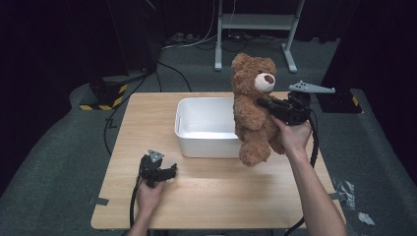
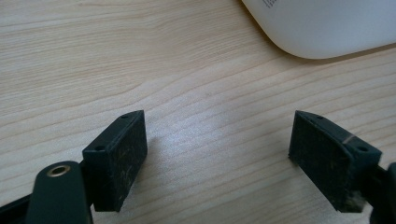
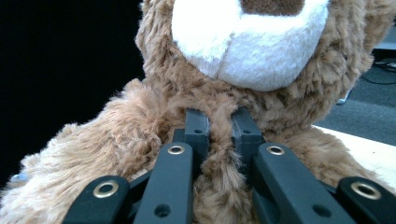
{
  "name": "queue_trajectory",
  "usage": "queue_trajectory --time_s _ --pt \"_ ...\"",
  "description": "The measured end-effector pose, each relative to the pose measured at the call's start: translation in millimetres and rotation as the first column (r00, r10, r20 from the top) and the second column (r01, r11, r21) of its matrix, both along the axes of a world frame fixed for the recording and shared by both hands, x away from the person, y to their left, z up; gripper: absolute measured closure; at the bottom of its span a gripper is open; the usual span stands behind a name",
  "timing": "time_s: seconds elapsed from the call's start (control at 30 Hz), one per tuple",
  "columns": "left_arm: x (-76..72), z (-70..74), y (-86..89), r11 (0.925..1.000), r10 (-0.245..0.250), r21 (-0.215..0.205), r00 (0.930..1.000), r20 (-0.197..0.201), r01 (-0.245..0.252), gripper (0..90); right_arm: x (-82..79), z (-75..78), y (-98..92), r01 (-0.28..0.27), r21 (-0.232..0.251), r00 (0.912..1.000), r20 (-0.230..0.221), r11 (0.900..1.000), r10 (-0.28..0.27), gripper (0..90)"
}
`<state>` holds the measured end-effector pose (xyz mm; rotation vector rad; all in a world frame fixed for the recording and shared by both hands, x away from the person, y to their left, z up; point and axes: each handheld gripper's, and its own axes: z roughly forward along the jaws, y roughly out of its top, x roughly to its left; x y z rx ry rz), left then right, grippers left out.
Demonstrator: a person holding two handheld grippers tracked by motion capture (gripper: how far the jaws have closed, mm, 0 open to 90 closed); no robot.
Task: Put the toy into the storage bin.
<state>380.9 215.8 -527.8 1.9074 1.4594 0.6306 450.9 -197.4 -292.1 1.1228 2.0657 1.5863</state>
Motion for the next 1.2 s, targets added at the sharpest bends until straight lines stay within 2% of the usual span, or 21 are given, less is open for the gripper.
queue_trajectory --time_s 1.03,1.2 --pt "0.0 -0.1 0.0 1.0000 0.000 -0.001 1.0000 0.000 0.000 19.3 23.8 2.3 28.2 -0.002 -0.009 0.9998 -0.020 1.000 0.001 80.6" --pt "0.1 -0.1 0.0 1.0000 -0.003 0.000 1.0000 0.001 0.003 19.5 27.7 0.5 33.5 0.003 -0.026 0.9998 -0.020 1.000 -0.004 80.5"
